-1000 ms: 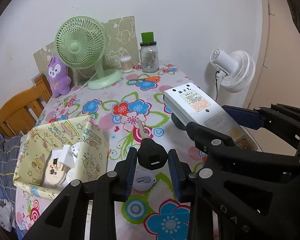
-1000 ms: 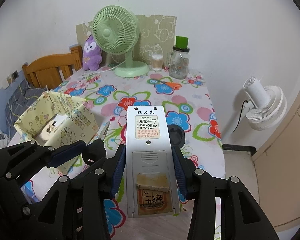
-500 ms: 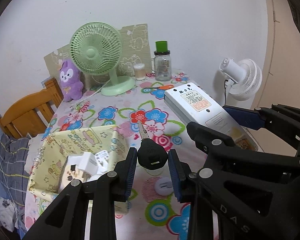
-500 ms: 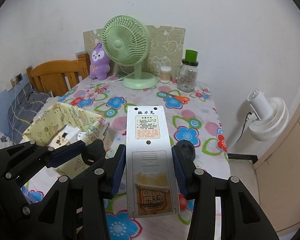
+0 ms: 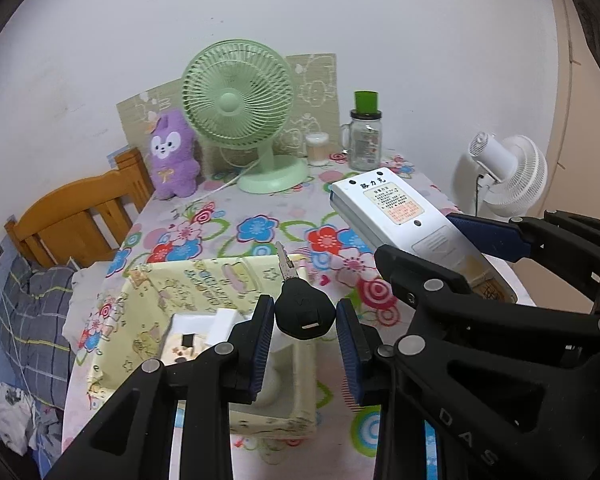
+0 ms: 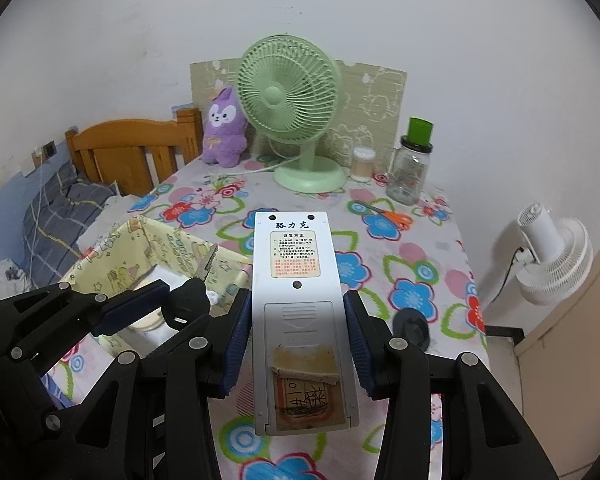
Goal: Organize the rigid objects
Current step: 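Drop the key fob into the yellow box with the left tool while the right tool releases the power bank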
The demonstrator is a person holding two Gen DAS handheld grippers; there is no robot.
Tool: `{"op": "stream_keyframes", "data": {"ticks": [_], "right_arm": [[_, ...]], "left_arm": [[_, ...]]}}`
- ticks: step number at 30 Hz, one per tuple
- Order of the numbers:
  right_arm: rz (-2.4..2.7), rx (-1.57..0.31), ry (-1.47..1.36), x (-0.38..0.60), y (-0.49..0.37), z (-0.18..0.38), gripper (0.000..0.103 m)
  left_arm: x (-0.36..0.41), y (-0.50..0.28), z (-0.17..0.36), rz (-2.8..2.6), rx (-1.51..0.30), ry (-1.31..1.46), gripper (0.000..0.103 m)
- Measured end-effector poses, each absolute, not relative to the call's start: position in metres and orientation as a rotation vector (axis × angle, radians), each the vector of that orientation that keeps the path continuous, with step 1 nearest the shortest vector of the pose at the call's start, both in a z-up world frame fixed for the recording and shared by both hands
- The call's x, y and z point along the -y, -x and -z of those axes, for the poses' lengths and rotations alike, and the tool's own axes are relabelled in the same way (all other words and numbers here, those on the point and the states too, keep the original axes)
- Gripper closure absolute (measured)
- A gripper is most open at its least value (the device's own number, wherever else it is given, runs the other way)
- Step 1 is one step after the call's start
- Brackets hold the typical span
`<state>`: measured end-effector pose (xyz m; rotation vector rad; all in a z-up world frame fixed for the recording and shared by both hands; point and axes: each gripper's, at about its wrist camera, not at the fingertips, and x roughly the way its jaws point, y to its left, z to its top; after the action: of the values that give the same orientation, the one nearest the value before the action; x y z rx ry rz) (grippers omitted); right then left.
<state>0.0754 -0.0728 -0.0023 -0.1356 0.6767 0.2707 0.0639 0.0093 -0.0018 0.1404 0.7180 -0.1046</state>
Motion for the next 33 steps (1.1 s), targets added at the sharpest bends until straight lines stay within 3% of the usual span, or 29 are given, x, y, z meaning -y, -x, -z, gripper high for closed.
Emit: {"op": "stream_keyframes", "data": {"ticks": [33], "right_arm": [[-0.368,-0.798,0.186,-0.024,-0.124,0.049,0.054]], "left_arm": [[-0.095,-0.096,0.047,-0.01,-0.811,-0.106,0.071]]}}
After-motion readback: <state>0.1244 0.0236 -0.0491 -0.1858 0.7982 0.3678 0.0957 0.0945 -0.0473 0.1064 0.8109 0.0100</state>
